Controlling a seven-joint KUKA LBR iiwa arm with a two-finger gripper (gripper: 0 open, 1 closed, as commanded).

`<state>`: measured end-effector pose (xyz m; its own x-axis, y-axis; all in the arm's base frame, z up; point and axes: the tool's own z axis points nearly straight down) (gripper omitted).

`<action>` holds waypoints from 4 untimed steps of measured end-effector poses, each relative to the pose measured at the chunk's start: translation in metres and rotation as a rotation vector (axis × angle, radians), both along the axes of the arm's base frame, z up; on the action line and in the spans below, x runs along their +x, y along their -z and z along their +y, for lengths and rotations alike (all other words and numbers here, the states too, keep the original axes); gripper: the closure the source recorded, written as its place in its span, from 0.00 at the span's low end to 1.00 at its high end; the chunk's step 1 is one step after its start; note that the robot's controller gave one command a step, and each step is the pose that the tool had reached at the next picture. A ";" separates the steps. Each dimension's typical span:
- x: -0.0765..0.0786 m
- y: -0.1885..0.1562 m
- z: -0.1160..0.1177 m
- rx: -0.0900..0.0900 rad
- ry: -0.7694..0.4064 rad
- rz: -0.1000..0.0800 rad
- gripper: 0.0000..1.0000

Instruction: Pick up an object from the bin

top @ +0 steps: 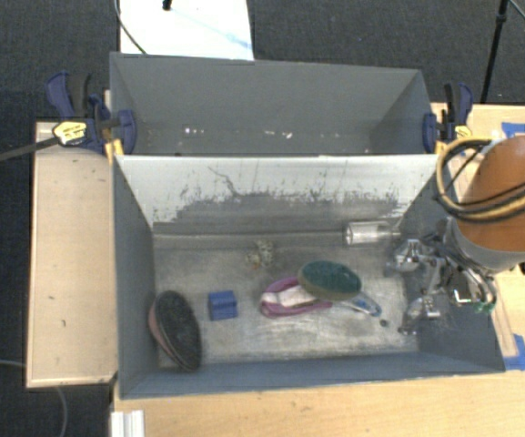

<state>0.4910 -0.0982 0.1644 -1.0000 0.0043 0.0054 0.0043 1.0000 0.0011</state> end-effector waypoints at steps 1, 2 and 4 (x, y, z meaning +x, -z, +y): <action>0.038 0.094 0.035 -0.001 0.101 -0.012 0.00; 0.061 0.085 0.097 0.002 0.222 -0.009 0.00; 0.048 -0.085 0.022 -0.003 0.092 -0.016 1.00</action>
Offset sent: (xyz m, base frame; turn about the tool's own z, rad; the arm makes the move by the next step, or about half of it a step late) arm 0.0357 0.0346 -0.0944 0.1011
